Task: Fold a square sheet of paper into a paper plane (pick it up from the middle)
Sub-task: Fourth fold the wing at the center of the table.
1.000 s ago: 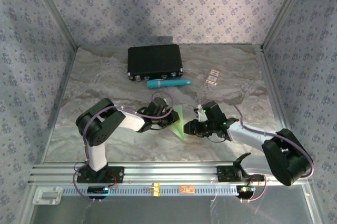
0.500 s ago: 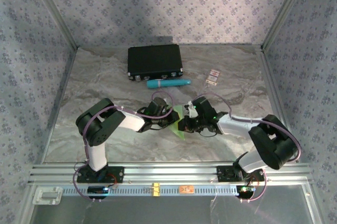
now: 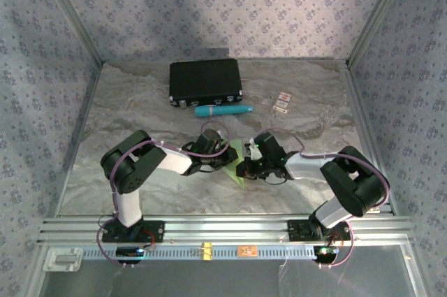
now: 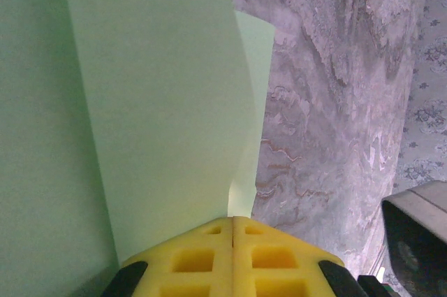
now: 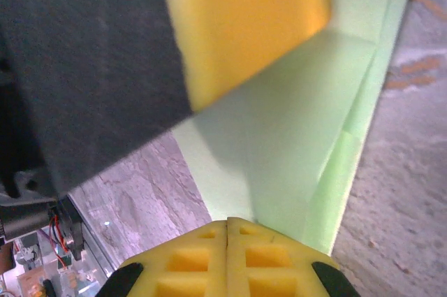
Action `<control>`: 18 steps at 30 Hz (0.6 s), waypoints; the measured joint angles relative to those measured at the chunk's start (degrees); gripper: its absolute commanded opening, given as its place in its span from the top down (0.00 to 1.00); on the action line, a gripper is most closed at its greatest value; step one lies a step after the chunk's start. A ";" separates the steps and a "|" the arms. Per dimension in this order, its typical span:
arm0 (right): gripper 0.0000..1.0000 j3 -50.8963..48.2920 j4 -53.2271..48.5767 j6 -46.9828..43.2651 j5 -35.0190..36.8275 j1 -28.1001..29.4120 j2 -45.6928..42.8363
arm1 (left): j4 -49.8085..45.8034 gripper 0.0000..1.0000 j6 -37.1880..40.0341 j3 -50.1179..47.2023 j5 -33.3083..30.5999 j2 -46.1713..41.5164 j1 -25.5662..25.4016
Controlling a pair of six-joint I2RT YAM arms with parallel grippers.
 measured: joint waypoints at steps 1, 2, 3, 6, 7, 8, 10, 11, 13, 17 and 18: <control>0.94 -0.33 0.20 0.09 0.02 0.00 0.00 | 0.00 0.97 -0.02 0.00 0.00 0.00 0.00; 0.94 -0.50 0.20 0.13 0.02 0.00 0.00 | -0.02 0.97 -0.02 0.00 0.00 0.00 0.00; 0.94 -0.66 0.24 0.26 0.02 0.00 0.00 | -0.02 0.97 0.00 0.00 0.00 0.00 0.00; 0.94 -0.87 0.48 0.50 0.02 0.00 -0.02 | -0.02 0.97 -0.02 0.00 0.00 0.00 0.00; 0.94 -1.14 0.81 0.55 0.02 0.02 -0.09 | -0.02 0.97 -0.02 0.00 0.00 0.00 0.00; 0.94 -1.42 1.09 0.72 0.02 0.04 -0.13 | -0.02 0.97 0.00 0.00 0.00 0.00 0.00; 0.94 -2.05 1.73 0.94 0.04 0.15 -0.17 | -0.02 0.97 -0.02 0.00 0.00 0.00 0.00; 0.94 -2.45 2.12 1.11 0.04 0.22 -0.35 | -0.02 0.97 -0.02 0.00 -0.02 0.00 0.00; 0.94 -3.28 2.80 1.36 0.13 0.37 -0.85 | -0.02 0.97 -0.02 0.00 0.00 0.00 0.00; 0.94 -4.83 3.54 1.99 0.72 1.11 -2.25 | -0.02 0.97 -0.02 0.00 0.04 0.00 0.00; 0.94 -5.11 3.61 2.12 0.85 1.29 -2.58 | -0.02 0.97 -0.02 0.00 0.07 0.00 0.00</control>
